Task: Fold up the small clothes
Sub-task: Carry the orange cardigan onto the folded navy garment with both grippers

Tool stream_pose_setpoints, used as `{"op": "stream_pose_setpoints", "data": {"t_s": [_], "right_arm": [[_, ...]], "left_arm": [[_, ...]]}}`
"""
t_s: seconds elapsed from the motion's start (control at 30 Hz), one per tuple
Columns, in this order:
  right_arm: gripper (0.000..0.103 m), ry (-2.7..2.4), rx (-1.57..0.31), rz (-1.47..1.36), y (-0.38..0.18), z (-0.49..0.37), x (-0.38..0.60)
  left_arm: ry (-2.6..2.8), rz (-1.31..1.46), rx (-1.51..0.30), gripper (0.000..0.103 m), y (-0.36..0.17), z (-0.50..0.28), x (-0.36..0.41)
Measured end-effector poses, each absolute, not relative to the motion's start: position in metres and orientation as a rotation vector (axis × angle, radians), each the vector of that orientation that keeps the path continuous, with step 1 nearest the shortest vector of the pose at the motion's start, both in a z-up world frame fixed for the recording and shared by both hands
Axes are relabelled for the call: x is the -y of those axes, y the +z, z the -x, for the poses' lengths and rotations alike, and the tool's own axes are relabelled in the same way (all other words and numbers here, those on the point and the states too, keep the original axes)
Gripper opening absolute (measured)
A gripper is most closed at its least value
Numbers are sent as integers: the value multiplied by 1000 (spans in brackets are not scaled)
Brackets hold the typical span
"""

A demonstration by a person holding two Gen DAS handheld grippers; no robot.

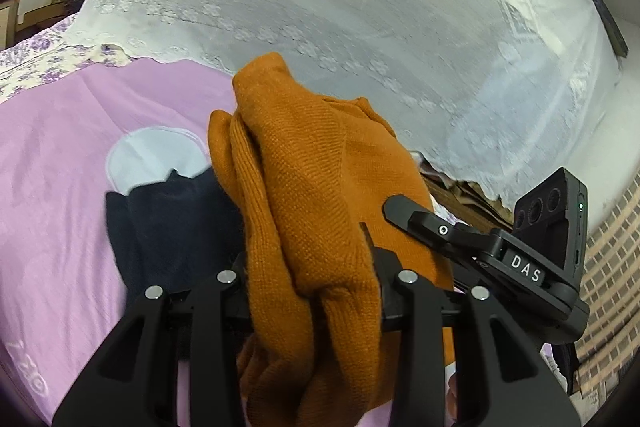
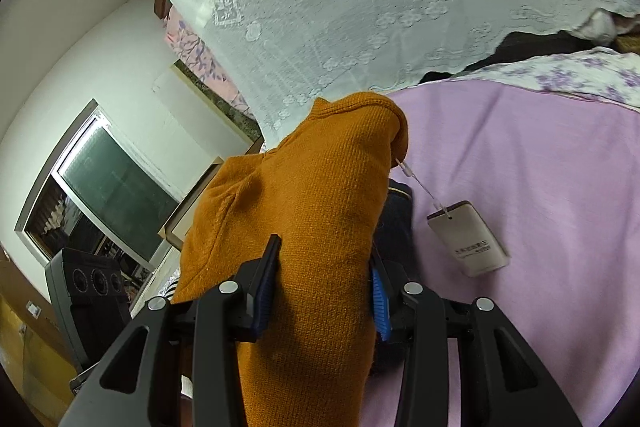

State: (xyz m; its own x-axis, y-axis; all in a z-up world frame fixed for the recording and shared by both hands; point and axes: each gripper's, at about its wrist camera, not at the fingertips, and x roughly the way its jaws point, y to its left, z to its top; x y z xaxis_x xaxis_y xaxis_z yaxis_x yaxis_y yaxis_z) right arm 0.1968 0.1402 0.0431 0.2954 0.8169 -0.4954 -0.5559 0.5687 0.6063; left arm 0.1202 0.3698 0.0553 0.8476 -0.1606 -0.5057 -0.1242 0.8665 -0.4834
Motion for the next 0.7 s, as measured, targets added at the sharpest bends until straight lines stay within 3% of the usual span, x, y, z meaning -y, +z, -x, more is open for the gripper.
{"op": "stream_pose_setpoints", "data": {"t_s": [0.5, 0.6, 0.63, 0.7], "right_arm": [[42, 901, -985, -260, -25, -219, -196], [48, 892, -1002, -218, -34, -222, -200], [51, 890, -1020, -220, -41, -224, -201], [52, 906, -1028, -256, -54, -227, -199]], "left_arm": [[33, 644, -662, 40, -22, -143, -425], [82, 631, -677, 58, -34, -145, -428], [124, 627, -689, 70, -41, -147, -430], [136, 655, -699, 77, -53, -149, -435]]}}
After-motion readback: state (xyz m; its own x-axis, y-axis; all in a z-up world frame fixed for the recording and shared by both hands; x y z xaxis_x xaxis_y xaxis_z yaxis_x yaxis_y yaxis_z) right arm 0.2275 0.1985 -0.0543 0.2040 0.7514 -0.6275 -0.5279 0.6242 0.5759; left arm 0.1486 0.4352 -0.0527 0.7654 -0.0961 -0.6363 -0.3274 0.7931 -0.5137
